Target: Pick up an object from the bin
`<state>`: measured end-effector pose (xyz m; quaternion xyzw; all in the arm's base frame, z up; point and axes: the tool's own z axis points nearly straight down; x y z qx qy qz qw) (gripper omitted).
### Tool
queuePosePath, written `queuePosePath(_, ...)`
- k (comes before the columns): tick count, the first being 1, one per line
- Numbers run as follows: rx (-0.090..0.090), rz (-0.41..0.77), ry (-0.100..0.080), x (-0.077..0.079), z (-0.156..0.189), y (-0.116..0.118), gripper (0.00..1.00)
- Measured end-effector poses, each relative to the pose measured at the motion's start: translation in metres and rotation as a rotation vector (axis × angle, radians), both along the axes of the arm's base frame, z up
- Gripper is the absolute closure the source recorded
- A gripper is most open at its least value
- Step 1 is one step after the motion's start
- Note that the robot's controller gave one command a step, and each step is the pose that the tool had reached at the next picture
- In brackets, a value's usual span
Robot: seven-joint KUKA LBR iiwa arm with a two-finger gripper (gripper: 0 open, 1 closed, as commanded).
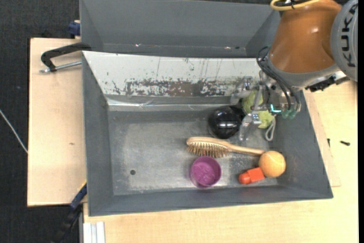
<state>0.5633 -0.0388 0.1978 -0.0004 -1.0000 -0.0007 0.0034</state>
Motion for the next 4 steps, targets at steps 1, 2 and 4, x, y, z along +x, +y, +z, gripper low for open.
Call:
queuePosePath(1,-0.001,0.001,-0.008,0.002,0.004,0.0,0.0)
queuePosePath(2,0.0,0.057,-0.011,-0.034,-0.062,0.013,0.0)
queuePosePath(4,0.001,-0.105,-0.001,-0.046,-0.062,0.0,0.0)
